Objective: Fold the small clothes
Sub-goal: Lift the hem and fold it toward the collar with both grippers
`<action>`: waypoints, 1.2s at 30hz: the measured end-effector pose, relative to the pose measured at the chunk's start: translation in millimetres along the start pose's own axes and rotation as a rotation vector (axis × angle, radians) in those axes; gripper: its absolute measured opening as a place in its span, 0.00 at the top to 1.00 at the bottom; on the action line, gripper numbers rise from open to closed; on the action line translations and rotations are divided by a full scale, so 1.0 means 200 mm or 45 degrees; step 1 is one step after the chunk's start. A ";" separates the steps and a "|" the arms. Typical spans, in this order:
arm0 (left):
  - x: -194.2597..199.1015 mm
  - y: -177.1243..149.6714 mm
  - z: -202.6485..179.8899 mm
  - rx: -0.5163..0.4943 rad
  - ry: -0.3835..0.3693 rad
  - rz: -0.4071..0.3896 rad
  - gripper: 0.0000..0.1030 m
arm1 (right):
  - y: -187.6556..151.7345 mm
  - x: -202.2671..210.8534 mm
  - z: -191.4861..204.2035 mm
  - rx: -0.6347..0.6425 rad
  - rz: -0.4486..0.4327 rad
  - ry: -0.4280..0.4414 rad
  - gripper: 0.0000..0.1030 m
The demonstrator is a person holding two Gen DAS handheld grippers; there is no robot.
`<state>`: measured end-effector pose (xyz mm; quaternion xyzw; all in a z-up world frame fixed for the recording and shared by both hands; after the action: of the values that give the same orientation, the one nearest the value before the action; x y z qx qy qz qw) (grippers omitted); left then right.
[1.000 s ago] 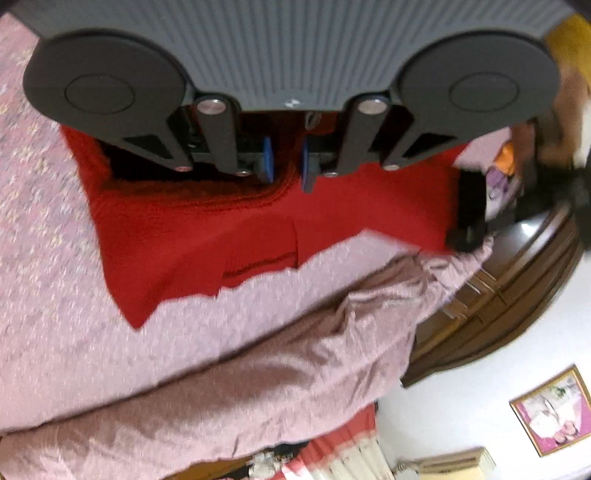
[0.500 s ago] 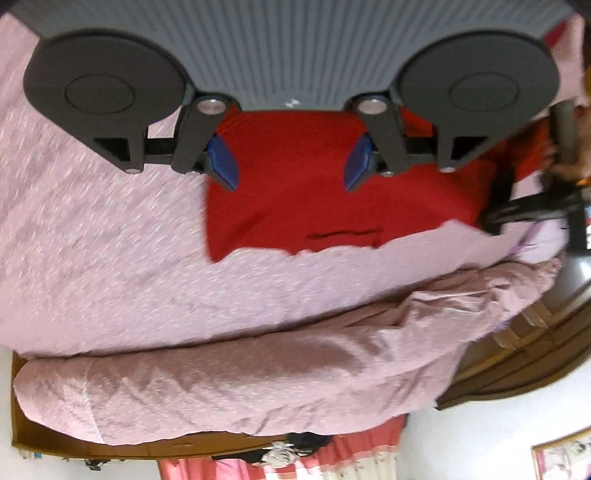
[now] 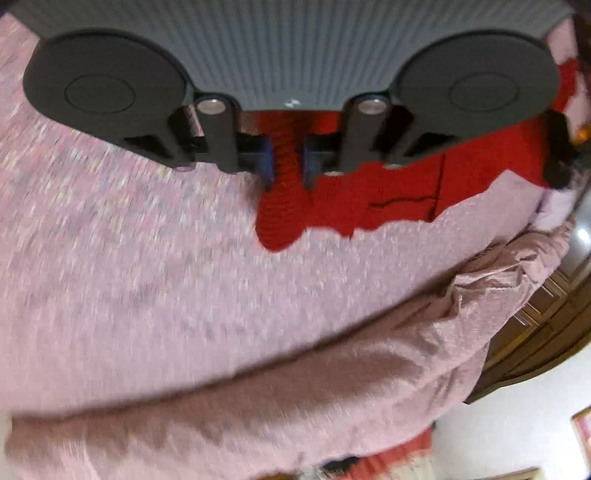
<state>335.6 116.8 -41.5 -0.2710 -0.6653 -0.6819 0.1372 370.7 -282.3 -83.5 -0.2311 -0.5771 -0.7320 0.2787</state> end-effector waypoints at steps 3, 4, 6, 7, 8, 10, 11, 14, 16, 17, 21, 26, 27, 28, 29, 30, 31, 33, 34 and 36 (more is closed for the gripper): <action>-0.05 0.03 0.01 -0.026 0.013 0.007 0.86 | 0.01 0.06 -0.04 -0.031 -0.121 -0.056 0.84; -0.10 0.02 0.02 -0.025 0.026 0.025 0.86 | 0.01 0.05 -0.07 -0.054 -0.140 -0.080 0.84; -0.20 -0.01 0.05 -0.014 0.049 0.075 0.86 | 0.01 0.02 -0.14 -0.095 -0.163 -0.158 0.97; -0.27 -0.04 0.07 -0.012 0.070 0.107 0.86 | 0.00 0.00 -0.17 -0.106 -0.171 -0.218 0.97; -0.31 -0.06 0.07 -0.013 0.069 0.133 0.86 | 0.00 -0.03 -0.21 -0.113 -0.165 -0.273 0.97; -0.39 -0.10 0.07 -0.037 0.075 0.170 0.86 | -0.03 -0.07 -0.29 -0.177 -0.122 -0.270 0.97; -0.41 -0.11 0.07 -0.050 0.075 0.181 0.86 | -0.04 -0.08 -0.31 -0.210 -0.092 -0.240 0.96; -0.42 -0.11 0.06 -0.075 0.062 0.185 0.86 | -0.07 -0.02 -0.29 -0.195 -0.091 -0.194 0.93; -0.41 -0.11 0.06 -0.072 0.047 0.172 0.86 | -0.06 0.04 -0.24 -0.158 -0.100 -0.166 0.93; -0.40 -0.11 0.06 -0.066 0.034 0.163 0.86 | -0.06 0.07 -0.22 -0.136 -0.103 -0.148 0.93; -0.38 -0.10 0.02 -0.064 0.010 0.143 0.85 | -0.09 0.07 -0.04 0.062 -0.055 -0.128 0.92; -0.32 -0.05 -0.04 -0.092 -0.034 0.098 0.85 | -0.09 -0.01 0.07 0.179 -0.057 -0.217 0.92; -0.30 -0.04 -0.05 -0.104 -0.036 0.092 0.85 | -0.10 0.00 0.06 0.165 -0.056 -0.217 0.92; -0.29 -0.03 -0.06 -0.111 -0.038 0.085 0.85 | -0.09 0.00 0.05 0.148 -0.054 -0.209 0.92; -0.28 -0.02 -0.06 -0.109 -0.041 0.079 0.85 | -0.08 0.00 0.04 0.128 -0.045 -0.195 0.90; -0.27 -0.01 -0.06 -0.101 -0.045 0.073 0.85 | -0.08 0.00 0.03 0.115 -0.034 -0.189 0.77; -0.27 -0.01 -0.06 -0.087 -0.051 0.069 0.85 | -0.08 0.01 0.02 0.098 -0.026 -0.168 0.67; -0.26 -0.01 -0.05 -0.073 -0.054 0.069 0.85 | -0.08 0.05 0.01 0.060 -0.016 -0.117 0.21; -0.26 -0.01 -0.05 -0.074 -0.047 0.070 0.85 | -0.08 0.07 0.00 0.047 -0.026 -0.127 0.21; -0.27 -0.01 -0.05 -0.076 -0.040 0.077 0.85 | -0.08 0.09 0.01 0.083 -0.037 -0.139 0.22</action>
<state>376.2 98.5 -73.3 -0.3057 -0.6382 -0.6927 0.1393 346.9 -280.2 -82.9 -0.2532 -0.6181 -0.7032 0.2437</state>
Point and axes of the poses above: each gripper's, at about its wrist camera, not at the fingertips, and x roughly against the way its jaws point, z to its left, y to its top, the point moved 7 cm from there along -x, roughly the way its jaws point, and after that the axes turned 15 degrees about -y, right-handed, at the moved point
